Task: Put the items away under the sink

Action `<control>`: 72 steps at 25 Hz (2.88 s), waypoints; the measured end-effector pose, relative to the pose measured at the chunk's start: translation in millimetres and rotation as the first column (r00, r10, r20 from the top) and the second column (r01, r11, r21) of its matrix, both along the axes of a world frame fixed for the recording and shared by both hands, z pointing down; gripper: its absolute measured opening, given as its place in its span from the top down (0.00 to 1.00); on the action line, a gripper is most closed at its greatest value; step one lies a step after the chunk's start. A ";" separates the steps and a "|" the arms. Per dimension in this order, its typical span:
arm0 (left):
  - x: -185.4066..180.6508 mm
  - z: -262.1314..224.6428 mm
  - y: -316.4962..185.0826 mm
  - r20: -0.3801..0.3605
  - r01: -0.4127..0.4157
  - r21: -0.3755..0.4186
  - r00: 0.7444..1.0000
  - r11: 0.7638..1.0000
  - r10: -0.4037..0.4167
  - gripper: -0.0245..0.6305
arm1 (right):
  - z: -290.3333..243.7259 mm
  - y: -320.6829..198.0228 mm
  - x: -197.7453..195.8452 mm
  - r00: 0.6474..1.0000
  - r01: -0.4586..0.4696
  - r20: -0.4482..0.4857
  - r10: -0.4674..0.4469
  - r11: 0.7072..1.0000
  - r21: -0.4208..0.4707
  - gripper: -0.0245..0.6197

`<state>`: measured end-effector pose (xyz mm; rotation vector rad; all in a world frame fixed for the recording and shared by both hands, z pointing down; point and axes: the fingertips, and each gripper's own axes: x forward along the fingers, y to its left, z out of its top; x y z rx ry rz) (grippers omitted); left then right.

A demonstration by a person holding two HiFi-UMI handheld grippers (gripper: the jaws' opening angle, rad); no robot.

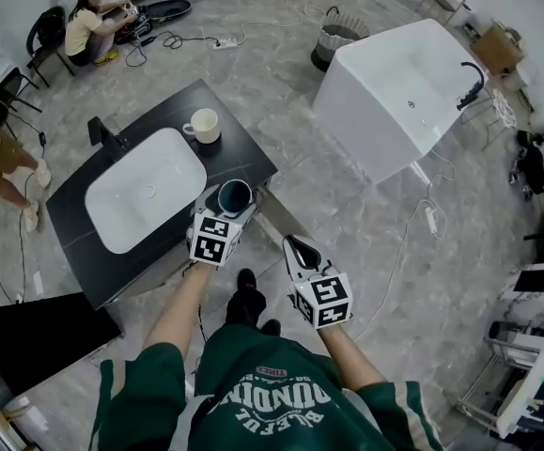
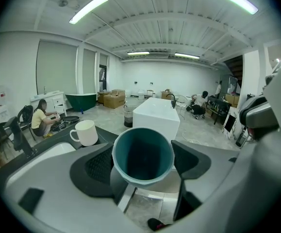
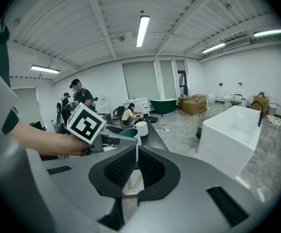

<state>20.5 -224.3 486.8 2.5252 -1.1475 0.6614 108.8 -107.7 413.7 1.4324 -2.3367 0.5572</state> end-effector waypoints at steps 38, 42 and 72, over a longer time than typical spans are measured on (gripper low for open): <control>6.6 390.4 21.8 0.040 0.029 -0.022 0.999 0.999 -0.028 0.38 | 367.9 -25.6 6.9 0.999 0.034 -0.028 -0.032 0.996 0.088 0.89; 4.4 444.8 -6.1 0.043 0.038 0.004 0.998 0.999 -0.038 0.38 | 416.7 -37.0 -0.4 0.997 0.071 -0.029 -0.068 0.990 0.120 0.89; 25.2 645.0 -180.1 0.021 0.207 -0.044 0.978 0.977 -0.206 0.38 | 619.7 -44.4 31.7 0.999 0.046 -0.033 -0.043 0.995 0.092 0.89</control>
